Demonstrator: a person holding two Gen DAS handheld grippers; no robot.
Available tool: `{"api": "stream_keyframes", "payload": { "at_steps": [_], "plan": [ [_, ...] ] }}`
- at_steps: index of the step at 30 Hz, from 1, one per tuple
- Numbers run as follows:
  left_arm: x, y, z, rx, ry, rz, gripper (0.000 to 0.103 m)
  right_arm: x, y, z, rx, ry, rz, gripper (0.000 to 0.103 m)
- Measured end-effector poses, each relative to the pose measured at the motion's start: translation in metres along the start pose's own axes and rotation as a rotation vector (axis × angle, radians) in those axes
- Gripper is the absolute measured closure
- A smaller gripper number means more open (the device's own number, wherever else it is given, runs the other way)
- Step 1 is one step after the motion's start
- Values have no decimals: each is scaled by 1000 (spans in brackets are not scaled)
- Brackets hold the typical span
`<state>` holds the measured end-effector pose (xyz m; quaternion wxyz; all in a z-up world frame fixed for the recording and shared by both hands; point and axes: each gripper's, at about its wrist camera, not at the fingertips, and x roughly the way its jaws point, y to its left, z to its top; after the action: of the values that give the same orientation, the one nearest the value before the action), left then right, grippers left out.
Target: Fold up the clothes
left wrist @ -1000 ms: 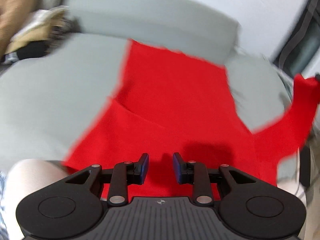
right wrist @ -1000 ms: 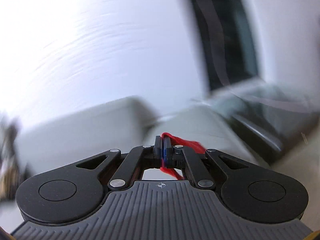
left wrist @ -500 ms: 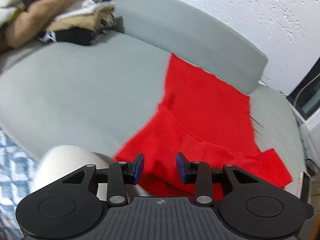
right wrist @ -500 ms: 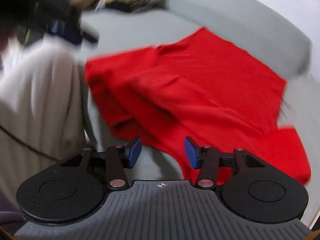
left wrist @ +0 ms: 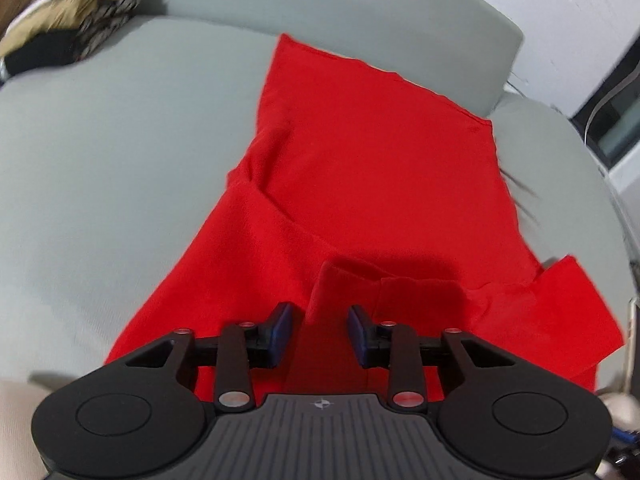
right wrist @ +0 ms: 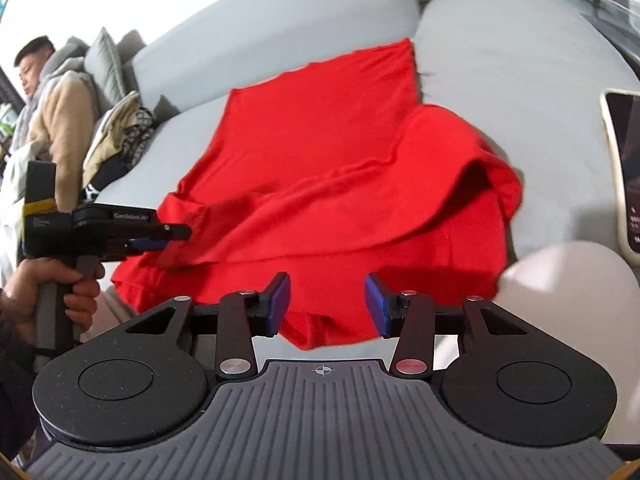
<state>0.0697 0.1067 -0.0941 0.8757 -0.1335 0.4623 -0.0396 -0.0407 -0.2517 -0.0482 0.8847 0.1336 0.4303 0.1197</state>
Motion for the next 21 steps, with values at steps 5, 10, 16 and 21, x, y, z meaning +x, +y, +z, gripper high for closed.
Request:
{"api": "stream_keyframes", "payload": {
  "at_steps": [5,10,16,21],
  "plan": [
    [-45,-27,-10,141,-170,-8,101,8,-7,0,9,18,-47,55],
    [-112,-20,-13,114,-318,-88,101,19,-10,0,0,54,-119,58],
    [-94,33,-4,-23,-200,23,101,28,-10,3,8,67,-146,59],
    [-68,40,-16,-25,-116,73,101,23,-16,11,68,45,-117,53]
  ]
}}
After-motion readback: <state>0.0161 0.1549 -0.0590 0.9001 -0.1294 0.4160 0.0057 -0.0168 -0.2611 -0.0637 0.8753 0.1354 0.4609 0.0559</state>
